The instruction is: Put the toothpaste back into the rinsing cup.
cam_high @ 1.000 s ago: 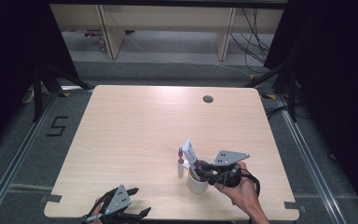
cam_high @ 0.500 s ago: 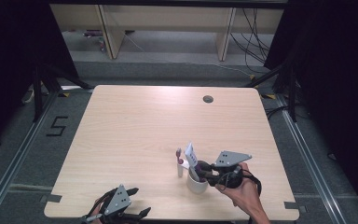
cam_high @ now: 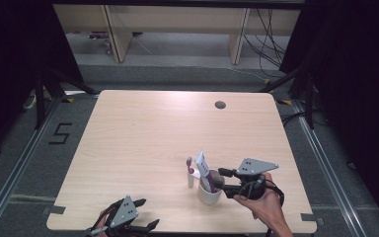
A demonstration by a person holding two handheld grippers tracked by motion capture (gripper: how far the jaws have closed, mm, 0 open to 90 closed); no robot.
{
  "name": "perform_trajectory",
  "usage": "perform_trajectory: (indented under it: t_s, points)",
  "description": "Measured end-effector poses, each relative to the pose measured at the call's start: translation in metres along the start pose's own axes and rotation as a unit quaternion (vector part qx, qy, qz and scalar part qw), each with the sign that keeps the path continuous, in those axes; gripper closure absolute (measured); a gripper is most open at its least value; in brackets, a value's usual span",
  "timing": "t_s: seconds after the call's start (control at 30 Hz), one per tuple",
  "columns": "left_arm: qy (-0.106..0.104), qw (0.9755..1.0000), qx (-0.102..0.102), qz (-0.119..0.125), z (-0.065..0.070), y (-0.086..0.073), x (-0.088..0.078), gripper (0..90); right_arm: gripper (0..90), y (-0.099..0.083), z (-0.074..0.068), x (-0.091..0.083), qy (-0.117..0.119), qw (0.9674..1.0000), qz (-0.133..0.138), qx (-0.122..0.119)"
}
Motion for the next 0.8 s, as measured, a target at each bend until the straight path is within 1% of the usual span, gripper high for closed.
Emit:
perform_trajectory:
  t_s: [0.03, 0.07, 0.1, 0.13, 0.17, 0.2, 0.23, 0.27, 0.3, 0.33, 0.37, 0.4, 0.43, 0.47, 0.5, 0.53, 0.57, 0.6, 0.63, 0.67, 0.7, 0.73, 0.77, 0.8]
  points:
    - [0.001, 1.0000, 0.000, 0.001, 0.000, 0.000, 0.000, 24.2, 48.5, 0.000, 0.002, -0.002, -0.008, 0.9999, 0.006, -0.007]
    - [0.000, 1.0000, 0.000, 0.000, 0.000, 0.000, 0.000, 24.2, 47.8, 0.000, 0.001, -0.004, -0.001, 1.0000, 0.003, 0.002]
    - [0.005, 1.0000, 0.006, -0.002, -0.001, 0.000, 0.000, 24.2, 46.8, -0.001, 0.002, -0.006, -0.010, 0.9999, 0.006, 0.003]
    - [0.005, 1.0000, 0.004, -0.001, -0.001, 0.000, 0.000, 24.2, 46.0, -0.001, 0.003, -0.008, -0.014, 0.9999, 0.008, 0.000]
    - [0.007, 1.0000, 0.007, -0.003, -0.001, 0.000, 0.000, 24.2, 45.3, -0.002, 0.004, -0.010, -0.013, 0.9999, 0.009, -0.001]
    - [0.009, 0.9999, 0.012, -0.008, -0.002, 0.000, -0.001, 24.2, 44.3, -0.003, 0.003, -0.012, -0.017, 0.9998, 0.007, 0.007]
    - [0.009, 0.9999, 0.012, -0.008, -0.002, 0.000, -0.001, 24.1, 43.5, -0.004, 0.004, -0.013, -0.020, 0.9997, 0.009, 0.011]
    - [0.009, 0.9998, 0.011, -0.010, -0.002, 0.000, -0.001, 24.1, 43.0, -0.005, 0.003, -0.015, -0.017, 0.9996, 0.002, 0.021]
    - [0.009, 0.9998, 0.011, -0.011, -0.002, 0.000, -0.001, 24.1, 42.4, -0.007, 0.005, -0.015, -0.014, 0.9998, 0.007, 0.015]
    - [0.006, 1.0000, 0.001, -0.005, 0.000, 0.000, -0.001, 24.1, 41.7, -0.008, 0.006, -0.017, -0.020, 0.9996, 0.005, 0.018]
    - [0.013, 0.9997, 0.014, -0.015, -0.003, 0.000, -0.003, 24.1, 40.8, -0.009, 0.005, -0.017, -0.017, 0.9994, 0.009, 0.028]
    - [0.011, 0.9998, 0.010, -0.013, -0.003, 0.000, -0.002, 24.1, 39.9, -0.010, 0.007, -0.020, -0.026, 0.9994, 0.005, 0.021]
    - [0.011, 0.9999, 0.008, -0.011, -0.003, 0.000, -0.002, 24.1, 39.5, -0.011, 0.009, -0.021, -0.026, 0.9994, 0.008, 0.020]
    - [0.012, 0.9999, 0.008, -0.009, -0.002, 0.000, -0.002, 24.1, 39.2, -0.012, 0.009, -0.022, -0.034, 0.9991, 0.013, 0.020]
    - [0.013, 0.9998, 0.009, -0.010, -0.002, 0.000, -0.002, 24.1, 38.9, -0.013, 0.010, -0.024, -0.027, 0.9993, 0.012, 0.024]
    - [0.013, 0.9999, 0.007, -0.009, -0.002, 0.000, -0.002, 24.1, 38.3, -0.014, 0.009, -0.027, -0.031, 0.9989, 0.006, 0.036]
    - [0.007, 1.0000, -0.006, 0.001, 0.000, -0.001, -0.001, 24.1, 38.0, -0.015, 0.011, -0.028, -0.038, 0.9988, 0.017, 0.025]
    - [0.011, 0.9998, 0.010, -0.011, -0.003, 0.000, -0.002, 24.2, 37.9, -0.016, 0.010, -0.029, -0.036, 0.9985, 0.018, 0.037]
    - [0.011, 0.9998, 0.009, -0.012, -0.003, 0.000, -0.002, 24.1, 37.7, -0.017, 0.012, -0.032, -0.039, 0.9987, 0.009, 0.032]
    - [0.010, 0.9998, 0.011, -0.015, -0.003, 0.000, -0.002, 24.1, 37.2, -0.019, 0.012, -0.033, -0.040, 0.9985, 0.014, 0.035]
    - [0.012, 0.9997, 0.015, -0.017, -0.003, 0.000, -0.002, 24.1, 36.8, -0.020, 0.013, -0.036, -0.043, 0.9984, 0.008, 0.035]
    - [0.014, 0.9997, 0.014, -0.016, -0.003, 0.000, -0.003, 24.1, 36.6, -0.022, 0.012, -0.036, -0.039, 0.9982, 0.011, 0.045]
    - [0.010, 0.9997, 0.014, -0.017, -0.003, 0.001, -0.002, 24.1, 36.3, -0.023, 0.013, -0.038, -0.048, 0.9981, 0.009, 0.038]
    - [0.010, 0.9999, 0.004, -0.010, -0.002, 0.000, -0.001, 24.1, 35.9, -0.025, 0.014, -0.039, -0.046, 0.9981, 0.008, 0.040]
Point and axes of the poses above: each handheld gripper's, and its own axes: x roughly forward along the jaws, y roughly out of its top, z roughly to its right, the point moved 1 cm from there along x, roughly forward along the jaws, and after that the axes turned 13 degrees about -x, right-handed, at the moved point
